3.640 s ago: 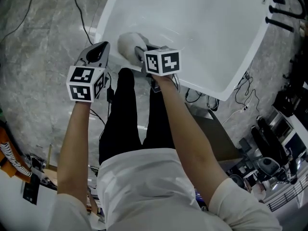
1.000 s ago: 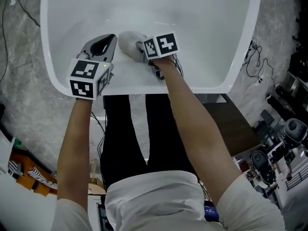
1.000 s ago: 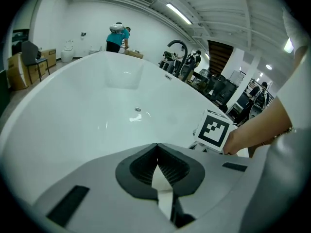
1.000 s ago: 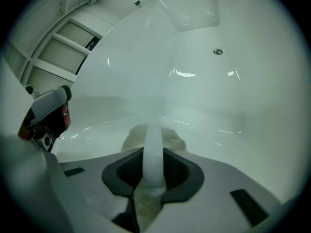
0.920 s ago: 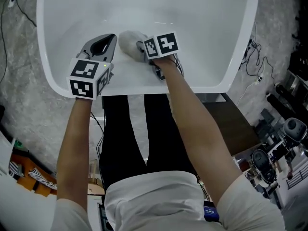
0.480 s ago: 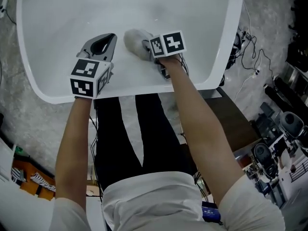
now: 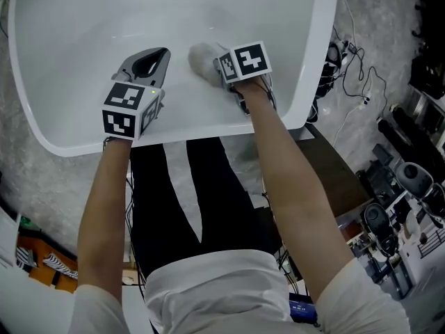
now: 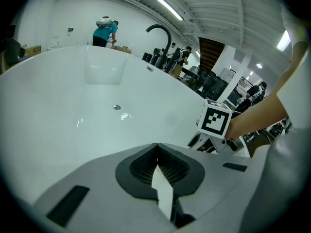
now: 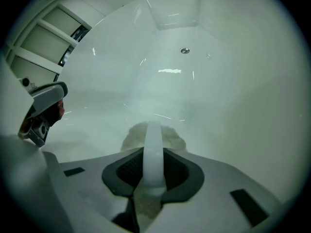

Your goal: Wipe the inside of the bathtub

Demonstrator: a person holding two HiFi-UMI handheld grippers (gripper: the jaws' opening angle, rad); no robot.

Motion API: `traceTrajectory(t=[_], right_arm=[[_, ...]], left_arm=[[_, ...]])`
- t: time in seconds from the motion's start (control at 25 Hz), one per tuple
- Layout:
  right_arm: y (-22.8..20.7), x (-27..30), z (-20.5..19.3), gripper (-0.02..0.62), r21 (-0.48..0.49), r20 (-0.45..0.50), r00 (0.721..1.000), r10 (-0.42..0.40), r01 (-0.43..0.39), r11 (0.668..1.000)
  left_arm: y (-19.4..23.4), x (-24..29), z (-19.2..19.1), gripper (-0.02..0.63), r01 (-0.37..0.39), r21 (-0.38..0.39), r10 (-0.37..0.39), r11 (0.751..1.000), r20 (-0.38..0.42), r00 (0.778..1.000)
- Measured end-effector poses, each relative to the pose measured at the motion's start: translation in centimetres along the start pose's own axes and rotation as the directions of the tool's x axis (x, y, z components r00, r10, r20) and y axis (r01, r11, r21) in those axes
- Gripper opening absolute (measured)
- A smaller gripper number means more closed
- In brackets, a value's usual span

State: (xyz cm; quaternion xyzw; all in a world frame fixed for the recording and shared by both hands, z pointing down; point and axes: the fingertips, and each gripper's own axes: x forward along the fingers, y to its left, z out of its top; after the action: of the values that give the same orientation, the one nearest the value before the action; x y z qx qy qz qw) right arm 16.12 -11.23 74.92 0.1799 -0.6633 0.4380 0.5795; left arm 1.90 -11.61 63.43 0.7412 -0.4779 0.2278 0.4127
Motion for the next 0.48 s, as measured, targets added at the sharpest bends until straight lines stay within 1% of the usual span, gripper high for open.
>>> traceTrajectory(t=[0.12, 0.28, 0.48], right_arm=[[-1.1, -0.1, -0.2, 0.100, -0.004, -0.019, 1.000, -0.024, 0.024, 1.000], [-2.8, -0.3, -0.5, 0.098, -0.029, -0.038, 0.996, -0.078, 0.076, 0.997], [-4.3, 0.1, -0.5, 0.098, -0.023, -0.039, 0.992, -0.116, 0.115, 0.993]], left_arm=[[0.1, 0.8, -0.3, 0.012, 0.012, 0.008, -0.012, 1.000, -0.018, 1.000], [0.3, 2.1, -0.8, 0.012, 0.028, 0.022, -0.027, 0.999, -0.046, 0.999], [0.9, 3.5, -1.6, 0.012, 0.044, 0.037, -0.041, 0.998, -0.087, 0.995]])
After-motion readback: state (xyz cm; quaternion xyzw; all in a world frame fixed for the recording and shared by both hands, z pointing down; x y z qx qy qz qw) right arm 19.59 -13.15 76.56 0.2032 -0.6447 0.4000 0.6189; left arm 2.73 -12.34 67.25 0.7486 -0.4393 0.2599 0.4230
